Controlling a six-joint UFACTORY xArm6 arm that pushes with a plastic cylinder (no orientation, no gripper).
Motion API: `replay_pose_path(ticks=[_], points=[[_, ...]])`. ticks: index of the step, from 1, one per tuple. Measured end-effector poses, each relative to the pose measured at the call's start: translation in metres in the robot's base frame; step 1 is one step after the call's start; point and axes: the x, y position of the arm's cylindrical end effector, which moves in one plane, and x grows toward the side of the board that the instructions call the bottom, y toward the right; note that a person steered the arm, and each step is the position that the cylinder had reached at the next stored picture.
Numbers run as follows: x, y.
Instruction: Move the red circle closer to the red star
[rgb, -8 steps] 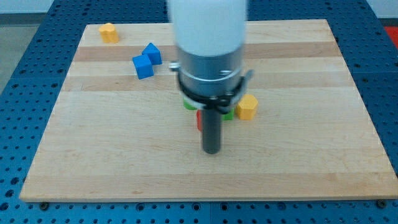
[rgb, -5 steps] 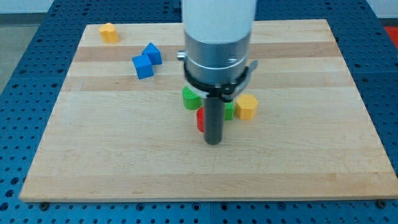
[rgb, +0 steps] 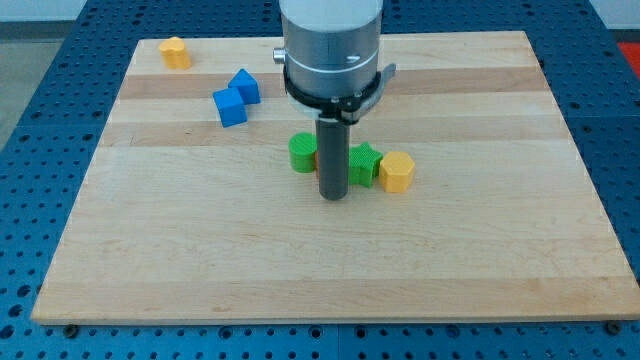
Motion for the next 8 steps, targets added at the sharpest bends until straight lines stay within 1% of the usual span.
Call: replay_pose_path(ticks=[8], points=[[-0.166,0.0]])
